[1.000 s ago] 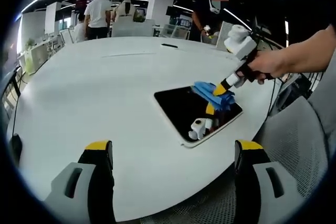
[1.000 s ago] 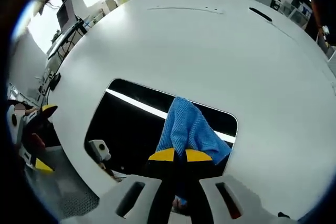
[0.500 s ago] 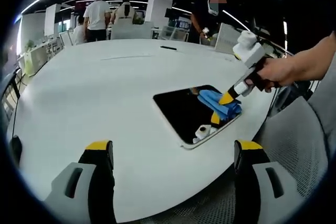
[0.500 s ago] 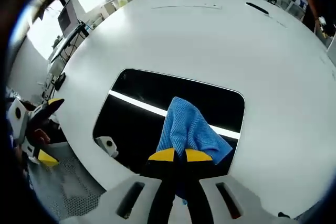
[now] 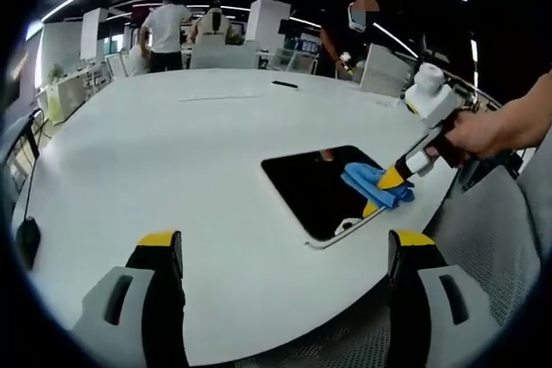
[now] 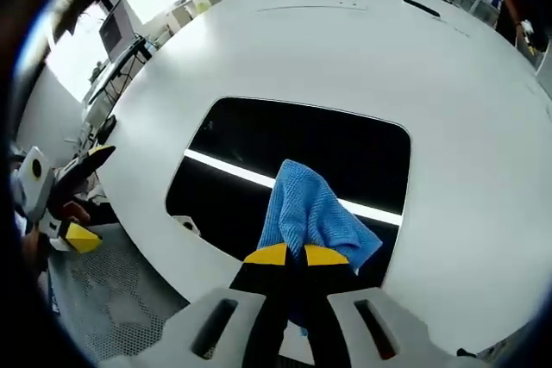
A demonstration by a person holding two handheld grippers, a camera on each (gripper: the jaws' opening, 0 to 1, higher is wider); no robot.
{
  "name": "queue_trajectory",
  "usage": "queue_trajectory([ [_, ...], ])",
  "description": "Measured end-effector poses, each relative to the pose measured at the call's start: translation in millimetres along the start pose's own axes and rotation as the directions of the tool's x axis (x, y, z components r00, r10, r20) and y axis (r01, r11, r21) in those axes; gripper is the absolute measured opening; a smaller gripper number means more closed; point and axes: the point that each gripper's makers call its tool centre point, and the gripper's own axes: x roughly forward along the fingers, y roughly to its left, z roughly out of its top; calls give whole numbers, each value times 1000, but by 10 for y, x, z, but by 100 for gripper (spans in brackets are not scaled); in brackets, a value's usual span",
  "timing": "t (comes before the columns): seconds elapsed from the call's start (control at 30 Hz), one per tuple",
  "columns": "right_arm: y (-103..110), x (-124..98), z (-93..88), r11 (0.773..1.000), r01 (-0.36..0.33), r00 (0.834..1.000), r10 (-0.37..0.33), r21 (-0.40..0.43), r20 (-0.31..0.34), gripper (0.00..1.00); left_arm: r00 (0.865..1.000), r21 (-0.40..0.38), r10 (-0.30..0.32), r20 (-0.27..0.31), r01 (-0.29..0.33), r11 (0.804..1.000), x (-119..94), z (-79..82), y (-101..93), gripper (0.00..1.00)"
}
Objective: Wipe the mirror surface with the cleaning cloth until all visible marks leave the cleaned area.
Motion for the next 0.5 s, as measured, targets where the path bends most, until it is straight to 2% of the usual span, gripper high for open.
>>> queue_trajectory([
  [0.13, 27, -15, -55, 1000, -2, 1000, 2, -8, -3, 0, 1000, -5, 8, 20, -8, 1000, 14, 49, 8, 99],
  [0.37, 49, -40, -123, 1000, -19, 1000, 19, 2, -4, 0, 1000, 3, 18, 10, -18, 1000, 23, 29, 23, 99],
  [0.43, 66, -53, -155, 1000, -23, 1000, 23, 4, -5, 0, 996, 42, 56, 75, -59, 997, 1, 143, 86, 99],
  [0.5, 72, -58, -164, 1000, -25, 1000, 25, 2, -2, 0, 998, 25, 33, 53, -35, 999, 0, 102, 45, 99],
])
